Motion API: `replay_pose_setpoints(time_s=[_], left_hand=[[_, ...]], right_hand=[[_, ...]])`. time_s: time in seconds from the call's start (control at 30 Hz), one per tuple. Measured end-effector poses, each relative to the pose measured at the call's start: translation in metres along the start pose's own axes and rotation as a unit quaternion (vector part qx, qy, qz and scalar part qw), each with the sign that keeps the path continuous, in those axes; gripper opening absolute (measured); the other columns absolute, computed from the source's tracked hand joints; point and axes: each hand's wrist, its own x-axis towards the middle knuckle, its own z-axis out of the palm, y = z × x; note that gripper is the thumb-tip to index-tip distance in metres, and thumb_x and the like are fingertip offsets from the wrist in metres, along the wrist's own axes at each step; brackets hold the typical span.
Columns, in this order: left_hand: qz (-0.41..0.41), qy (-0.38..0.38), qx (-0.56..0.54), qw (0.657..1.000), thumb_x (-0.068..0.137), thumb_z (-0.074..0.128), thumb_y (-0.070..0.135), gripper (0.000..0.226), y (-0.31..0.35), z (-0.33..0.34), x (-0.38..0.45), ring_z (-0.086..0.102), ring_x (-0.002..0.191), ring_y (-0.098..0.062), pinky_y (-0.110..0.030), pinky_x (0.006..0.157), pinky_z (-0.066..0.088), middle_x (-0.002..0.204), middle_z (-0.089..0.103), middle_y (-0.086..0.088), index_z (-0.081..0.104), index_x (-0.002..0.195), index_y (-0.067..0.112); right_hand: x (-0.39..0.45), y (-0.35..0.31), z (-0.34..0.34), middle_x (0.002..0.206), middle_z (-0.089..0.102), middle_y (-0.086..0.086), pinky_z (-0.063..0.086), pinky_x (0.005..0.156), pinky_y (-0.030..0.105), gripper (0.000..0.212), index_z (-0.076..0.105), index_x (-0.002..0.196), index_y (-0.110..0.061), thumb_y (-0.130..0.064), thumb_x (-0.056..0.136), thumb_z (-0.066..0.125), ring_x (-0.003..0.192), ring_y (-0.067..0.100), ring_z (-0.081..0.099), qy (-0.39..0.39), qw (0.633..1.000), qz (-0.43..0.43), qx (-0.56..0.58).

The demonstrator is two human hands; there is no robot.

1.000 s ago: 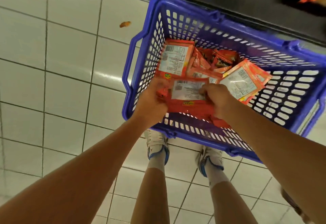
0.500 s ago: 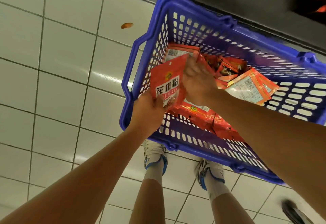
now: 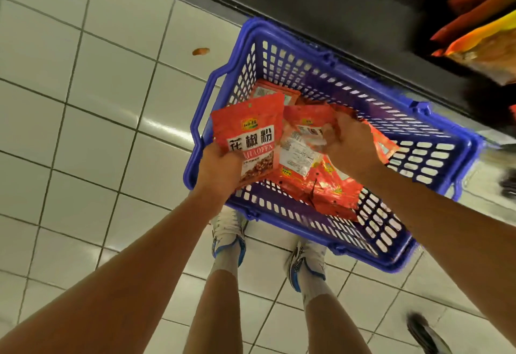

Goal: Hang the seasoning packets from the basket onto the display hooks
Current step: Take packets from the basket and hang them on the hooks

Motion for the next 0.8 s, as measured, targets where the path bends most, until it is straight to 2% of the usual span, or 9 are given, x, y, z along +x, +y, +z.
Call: replay_pose_setpoints(time_s=[0.1, 0.2, 0.27, 0.37, 0.47, 0.5, 0.63, 0.73, 0.8], left_hand=[[-0.028, -0.021, -0.068, 0.997, 0.091, 0.057, 0.004, 0.029, 0.024, 0.004, -0.026, 0.076, 0.073, -0.014, -0.028, 0.051, 0.059, 0.08, 0.078, 0.011, 0.07, 0.093, 0.029], [-0.021, -0.046, -0.085, 0.995, 0.094, 0.066, 0.023, 0.012, 0.053, 0.003, -0.06, 0.078, 0.084, -0.019, -0.042, 0.073, 0.063, 0.092, 0.08, 0.006, 0.072, 0.102, 0.029], [-0.007, -0.065, -0.088, 0.994, 0.093, 0.069, 0.039, 0.018, 0.077, -0.002, -0.088, 0.078, 0.088, -0.022, -0.048, 0.084, 0.061, 0.096, 0.08, 0.002, 0.073, 0.106, 0.028], [0.034, -0.08, -0.078, 0.993, 0.093, 0.068, 0.044, 0.029, 0.117, -0.013, -0.139, 0.078, 0.087, -0.023, -0.05, 0.085, 0.061, 0.096, 0.08, -0.003, 0.074, 0.109, 0.021], [0.094, -0.085, -0.083, 0.988, 0.095, 0.069, 0.033, 0.021, 0.168, -0.032, -0.199, 0.078, 0.086, -0.026, -0.048, 0.082, 0.063, 0.096, 0.08, -0.007, 0.073, 0.107, 0.017], [0.119, -0.089, -0.085, 0.985, 0.095, 0.069, 0.028, 0.016, 0.186, -0.04, -0.221, 0.078, 0.086, -0.026, -0.045, 0.079, 0.063, 0.096, 0.08, -0.007, 0.073, 0.105, 0.016], [0.201, -0.113, -0.092, 0.969, 0.087, 0.074, 0.009, 0.009, 0.258, -0.069, -0.312, 0.077, 0.08, -0.024, -0.034, 0.066, 0.061, 0.091, 0.08, -0.009, 0.077, 0.091, 0.017], [0.245, -0.12, -0.115, 0.955, 0.078, 0.077, 0.023, 0.007, 0.314, -0.085, -0.384, 0.077, 0.078, -0.021, -0.032, 0.062, 0.06, 0.09, 0.08, -0.006, 0.08, 0.084, 0.025], [0.282, -0.136, -0.129, 0.941, 0.082, 0.075, 0.035, 0.007, 0.35, -0.092, -0.433, 0.077, 0.079, -0.019, -0.033, 0.062, 0.06, 0.092, 0.08, -0.002, 0.08, 0.086, 0.033]], right_hand=[[-0.01, -0.02, -0.039, 0.1, 0.074, 0.009, 0.053, 0.081, 0.039, 0.018, 0.068, 0.112, -0.009, -0.011, 0.099, 0.056, 0.094, 0.034, 0.07, 0.006, 0.984, 0.088, 0.155], [-0.033, -0.055, -0.081, 0.085, 0.078, -0.002, 0.058, 0.067, 0.034, 0.02, 0.076, 0.087, -0.027, -0.015, 0.091, 0.06, 0.078, 0.018, 0.076, -0.011, 0.921, 0.149, 0.359], [-0.051, -0.078, -0.111, 0.081, 0.079, -0.001, 0.058, 0.058, 0.027, 0.022, 0.079, 0.079, -0.033, -0.024, 0.093, 0.065, 0.072, 0.016, 0.077, -0.012, 0.893, 0.15, 0.423], [-0.083, -0.112, -0.166, 0.082, 0.079, 0.001, 0.059, 0.058, 0.029, 0.022, 0.08, 0.08, -0.03, -0.037, 0.097, 0.066, 0.073, 0.018, 0.077, 0.023, 0.894, 0.117, 0.432], [-0.122, -0.151, -0.233, 0.089, 0.075, 0.023, 0.061, 0.07, 0.056, 0.031, 0.073, 0.082, -0.007, -0.034, 0.095, 0.068, 0.08, 0.038, 0.074, 0.052, 0.902, 0.061, 0.425], [-0.136, -0.164, -0.256, 0.086, 0.072, 0.026, 0.057, 0.07, 0.058, 0.034, 0.07, 0.078, -0.004, -0.034, 0.093, 0.068, 0.076, 0.037, 0.071, 0.059, 0.901, 0.04, 0.428], [-0.196, -0.22, -0.355, 0.072, 0.073, 0.0, 0.055, 0.065, 0.037, 0.019, 0.076, 0.072, -0.021, -0.028, 0.086, 0.065, 0.067, 0.021, 0.066, 0.097, 0.873, 0.003, 0.478], [-0.24, -0.259, -0.43, 0.067, 0.069, -0.006, 0.051, 0.07, 0.037, 0.017, 0.073, 0.067, -0.025, -0.021, 0.082, 0.065, 0.065, 0.018, 0.062, 0.159, 0.85, -0.038, 0.502], [-0.269, -0.286, -0.476, 0.066, 0.068, -0.011, 0.051, 0.07, 0.035, 0.017, 0.072, 0.066, -0.028, -0.021, 0.082, 0.067, 0.065, 0.015, 0.062, 0.205, 0.839, -0.075, 0.499]])
